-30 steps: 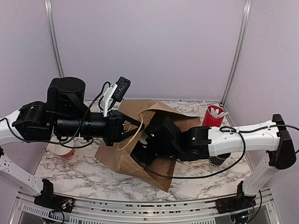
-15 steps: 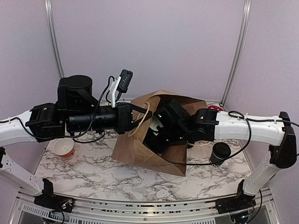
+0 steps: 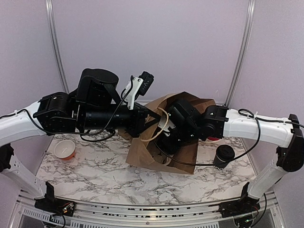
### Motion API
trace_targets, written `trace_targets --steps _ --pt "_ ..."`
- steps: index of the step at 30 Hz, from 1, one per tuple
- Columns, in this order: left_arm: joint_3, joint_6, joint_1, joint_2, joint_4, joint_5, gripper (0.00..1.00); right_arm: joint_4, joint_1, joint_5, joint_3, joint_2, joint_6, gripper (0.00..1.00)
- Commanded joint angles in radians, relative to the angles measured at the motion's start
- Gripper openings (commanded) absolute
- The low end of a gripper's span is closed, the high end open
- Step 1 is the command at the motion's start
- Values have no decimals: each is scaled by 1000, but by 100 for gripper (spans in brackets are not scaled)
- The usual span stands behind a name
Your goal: Pack the takeout coffee
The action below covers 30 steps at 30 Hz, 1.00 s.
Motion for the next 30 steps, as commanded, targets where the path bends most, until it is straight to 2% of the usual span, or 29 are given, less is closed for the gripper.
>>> trace_targets --steps 1,4,7,10,13,17,23,25,30 --pt "33 93 -26 37 -292 -94 0 19 -11 -15 13 -39 -17 44" --pt "40 65 -20 33 -239 42 0 -43 1 -13 50 -16 -30 43" --pt "-16 -34 -10 5 -24 277 0 -71 20 -28 87 9 -27 44" --pt "-50 -159 1 -14 131 384 0 -88 32 -22 104 57 -27 44" --pt "-152 -334 81 -73 332 476 0 -125 50 -35 142 114 -34 44" --pt "-371 -550 252 -210 554 518 0 -162 61 -78 202 181 -61 44" --pt "-649 -651 452 -346 653 585 0 -176 86 -222 315 379 -117 44" --pt "-741 -710 516 -380 721 628 0 -195 94 -249 398 500 -127 44" --pt "-860 -725 654 -467 715 680 0 -220 95 -311 622 726 -134 44"
